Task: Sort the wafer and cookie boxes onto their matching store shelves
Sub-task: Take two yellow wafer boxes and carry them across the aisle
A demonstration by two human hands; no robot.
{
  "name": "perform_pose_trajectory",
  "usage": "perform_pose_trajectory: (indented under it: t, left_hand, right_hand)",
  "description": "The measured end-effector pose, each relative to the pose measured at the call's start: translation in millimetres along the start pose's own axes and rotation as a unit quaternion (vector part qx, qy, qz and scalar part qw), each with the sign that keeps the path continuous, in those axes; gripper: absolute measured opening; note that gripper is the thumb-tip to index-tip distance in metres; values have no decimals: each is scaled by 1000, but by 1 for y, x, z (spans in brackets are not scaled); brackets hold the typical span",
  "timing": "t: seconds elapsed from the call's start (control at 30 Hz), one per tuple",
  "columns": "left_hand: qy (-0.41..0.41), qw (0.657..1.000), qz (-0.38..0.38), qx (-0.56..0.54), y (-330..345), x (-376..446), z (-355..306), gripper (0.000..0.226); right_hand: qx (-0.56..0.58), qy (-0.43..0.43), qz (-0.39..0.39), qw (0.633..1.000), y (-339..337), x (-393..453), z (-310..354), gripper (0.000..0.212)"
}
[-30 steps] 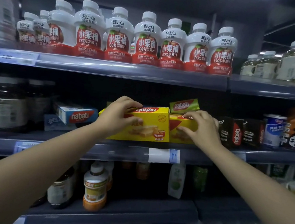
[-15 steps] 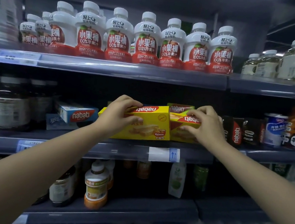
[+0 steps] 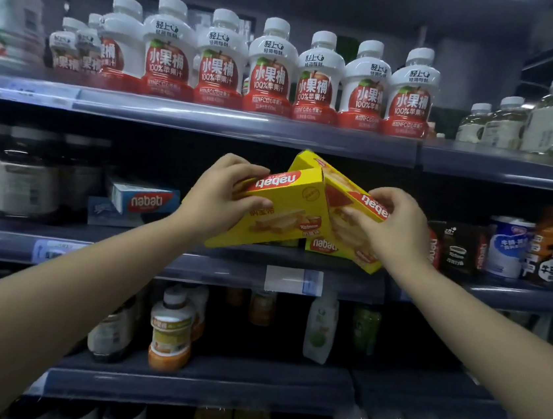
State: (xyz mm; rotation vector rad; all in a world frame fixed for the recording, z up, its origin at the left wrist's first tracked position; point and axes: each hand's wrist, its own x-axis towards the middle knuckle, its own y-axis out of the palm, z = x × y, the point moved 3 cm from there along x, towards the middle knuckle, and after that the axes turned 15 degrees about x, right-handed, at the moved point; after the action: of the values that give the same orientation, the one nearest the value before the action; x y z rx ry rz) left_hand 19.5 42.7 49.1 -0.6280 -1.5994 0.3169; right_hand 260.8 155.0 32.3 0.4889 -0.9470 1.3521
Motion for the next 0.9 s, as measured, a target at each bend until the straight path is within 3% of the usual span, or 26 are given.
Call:
perform_pose_trajectory:
  t: [0.13, 0.3, 0.43, 0.53, 0.63, 0.83, 0.9]
  left_hand:
    - [-17, 1000, 2, 16, -12, -8, -17, 57]
    - [-70, 997, -14, 32, -20, -54, -31, 46]
    - [-204, 977, -38, -42, -33, -111, -25, 37]
    - [-343, 925, -86, -143, -46, -162, -17, 29]
    - [-429, 870, -159, -184, -67, -206, -9, 21]
    - [-516, 808, -237, -157, -139, -316, 7, 18]
    - [-538, 791, -256, -139, -164, -348, 9, 24]
  right_hand:
    - [-9, -8, -6, 1000, -18, -12, -4, 51]
    - [142, 63, -17, 988, -18, -49, -28, 52]
    - [262, 103, -5, 960, 0, -88, -22, 44]
    - [349, 163, 66, 920, 29, -118, -3, 39]
    - [439, 240, 131, 856, 61, -150, 17, 36]
    - [522, 291, 271, 755, 127, -226, 84, 17]
    - [537, 293, 322, 723, 153, -251, 109, 29]
